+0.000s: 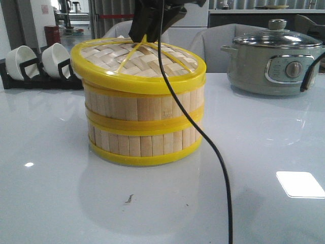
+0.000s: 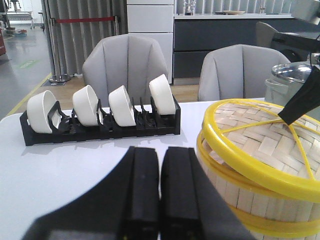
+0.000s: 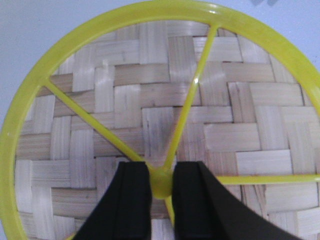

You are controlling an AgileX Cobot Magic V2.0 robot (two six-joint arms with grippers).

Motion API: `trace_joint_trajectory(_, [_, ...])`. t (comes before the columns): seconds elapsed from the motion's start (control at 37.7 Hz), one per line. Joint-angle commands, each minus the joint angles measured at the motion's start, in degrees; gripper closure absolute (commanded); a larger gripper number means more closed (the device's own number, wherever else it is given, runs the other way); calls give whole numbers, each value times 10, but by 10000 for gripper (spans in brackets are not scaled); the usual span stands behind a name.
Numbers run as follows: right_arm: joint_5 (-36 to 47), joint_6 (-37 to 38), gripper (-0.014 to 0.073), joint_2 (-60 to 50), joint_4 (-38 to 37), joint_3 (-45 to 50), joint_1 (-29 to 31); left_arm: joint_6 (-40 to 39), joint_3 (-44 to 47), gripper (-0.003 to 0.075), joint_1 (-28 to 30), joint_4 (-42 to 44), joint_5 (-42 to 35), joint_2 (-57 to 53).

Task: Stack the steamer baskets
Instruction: 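Lower the lid onto the top basket with the right gripper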

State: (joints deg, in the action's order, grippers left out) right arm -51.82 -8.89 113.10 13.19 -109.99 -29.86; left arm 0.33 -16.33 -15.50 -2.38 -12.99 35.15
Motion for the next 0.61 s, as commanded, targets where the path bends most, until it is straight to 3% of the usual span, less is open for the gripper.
trace_joint_trajectory(0.0, [46, -2, 537, -36, 5, -23, 2, 2, -17, 624, 1, -1, -53, 3])
trace_joint_trajectory(0.58, [79, -2, 537, -36, 2, -23, 16, 2, -17, 624, 1, -1, -53, 3])
